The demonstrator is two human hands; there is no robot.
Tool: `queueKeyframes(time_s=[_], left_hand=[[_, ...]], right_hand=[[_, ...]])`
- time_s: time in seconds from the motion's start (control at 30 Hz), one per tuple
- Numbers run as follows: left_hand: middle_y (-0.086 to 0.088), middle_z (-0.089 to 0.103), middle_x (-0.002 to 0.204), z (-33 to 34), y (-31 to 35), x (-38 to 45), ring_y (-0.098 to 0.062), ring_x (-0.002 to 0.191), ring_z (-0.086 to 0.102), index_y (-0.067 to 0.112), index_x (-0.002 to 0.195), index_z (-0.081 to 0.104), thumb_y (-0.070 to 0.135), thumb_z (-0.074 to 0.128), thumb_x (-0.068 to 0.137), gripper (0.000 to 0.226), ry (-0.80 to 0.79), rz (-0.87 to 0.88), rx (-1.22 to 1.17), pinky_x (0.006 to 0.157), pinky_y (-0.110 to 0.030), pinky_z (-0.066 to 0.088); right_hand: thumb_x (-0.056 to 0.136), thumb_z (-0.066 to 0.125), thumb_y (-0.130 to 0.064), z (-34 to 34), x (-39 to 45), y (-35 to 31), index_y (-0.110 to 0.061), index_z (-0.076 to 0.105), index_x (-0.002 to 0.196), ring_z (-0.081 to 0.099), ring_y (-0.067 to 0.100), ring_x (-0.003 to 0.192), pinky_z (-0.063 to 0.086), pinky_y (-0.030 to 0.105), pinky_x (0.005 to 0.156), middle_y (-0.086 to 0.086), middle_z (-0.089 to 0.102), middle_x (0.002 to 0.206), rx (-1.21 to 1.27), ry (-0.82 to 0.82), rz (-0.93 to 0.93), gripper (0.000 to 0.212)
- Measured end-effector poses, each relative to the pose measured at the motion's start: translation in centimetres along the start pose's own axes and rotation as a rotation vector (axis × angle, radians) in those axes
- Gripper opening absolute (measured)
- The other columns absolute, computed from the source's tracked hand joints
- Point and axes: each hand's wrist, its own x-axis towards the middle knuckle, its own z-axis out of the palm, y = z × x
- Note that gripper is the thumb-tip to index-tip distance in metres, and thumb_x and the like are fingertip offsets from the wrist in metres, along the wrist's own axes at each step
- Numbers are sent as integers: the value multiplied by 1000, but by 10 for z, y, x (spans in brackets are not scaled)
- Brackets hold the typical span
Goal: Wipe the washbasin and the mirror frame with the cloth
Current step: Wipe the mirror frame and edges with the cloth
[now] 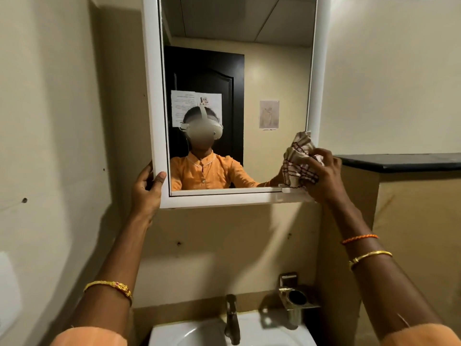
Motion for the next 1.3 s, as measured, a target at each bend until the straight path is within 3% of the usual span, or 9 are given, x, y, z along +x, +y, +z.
queueKeyframes(time_s=[0.23, 0.4, 0.53, 0.77, 0.87, 0.97, 1.07, 1.2, 1.3], left_hand=[[3, 53, 123, 0, -4, 2, -15, 111, 54, 8, 137, 46, 12, 55, 93, 45, 17, 60, 22, 100, -27, 42], [0, 54, 124, 0, -6, 3, -16, 111, 54, 10, 138, 45, 14, 56, 92, 47, 20, 37, 0, 99, -29, 42], [2, 53, 124, 1, -4, 0, -14, 112, 53, 11, 138, 45, 13, 54, 93, 46, 12, 38, -24, 99, -27, 41], [6, 53, 121, -2, -7, 3, -15, 112, 53, 14, 138, 45, 16, 56, 92, 47, 1, 18, -19, 96, -29, 42], [4, 54, 120, -3, -7, 3, -15, 112, 53, 14, 138, 45, 16, 56, 92, 48, -8, 11, -15, 94, -29, 42], [3, 54, 121, -5, -7, 4, -17, 112, 54, 14, 138, 45, 17, 57, 91, 48, -20, -4, -12, 94, -30, 43], [5, 52, 121, -6, -5, 4, -17, 110, 54, 14, 138, 45, 15, 57, 91, 48, -26, -26, -15, 93, -29, 43], [5, 53, 123, -8, -1, 4, -15, 110, 54, 12, 139, 45, 12, 56, 92, 48, -69, -49, -23, 93, -27, 42], [2, 54, 129, -11, -3, 4, -16, 112, 55, 15, 140, 43, 15, 52, 94, 47, -105, -81, -20, 94, -29, 44]], right_hand=[[76, 74, -8, 15, -4, -37, -24, 62, 121, 40, 43, 117, 44, 49, 87, 16, 45, 137, -72, -65, -240, 50], [75, 71, 2, -6, -11, 10, -26, 57, 128, 36, 41, 120, 47, 50, 90, 13, 36, 144, -1, 33, 68, 62], [79, 66, 4, 5, -18, -12, -28, 56, 127, 35, 38, 122, 42, 36, 93, 12, 31, 145, 99, 116, 246, 58], [84, 62, 0, 28, -24, -21, -29, 45, 138, 19, 37, 138, 40, 59, 101, 8, 18, 156, 35, 135, 215, 64], [80, 60, -3, 25, -8, -27, -26, 32, 146, 9, 35, 144, 23, 58, 113, 11, 9, 158, 164, 165, 263, 75], [84, 44, -35, 35, 5, -52, -30, 13, 151, -12, 32, 146, -3, 51, 117, 7, -9, 160, 241, 169, 285, 75], [85, 31, -61, 62, 0, -84, -30, 8, 152, -23, 23, 143, -10, 51, 114, 4, -18, 159, 243, 169, 199, 77], [88, 41, -54, 98, -1, -124, -33, 5, 151, -31, 19, 141, -13, 53, 113, -3, -24, 157, 256, 206, 165, 76], [84, 46, -54, 107, 6, -154, -31, 3, 149, -23, 23, 144, -15, 48, 114, 4, -12, 159, 302, 228, 125, 82]])
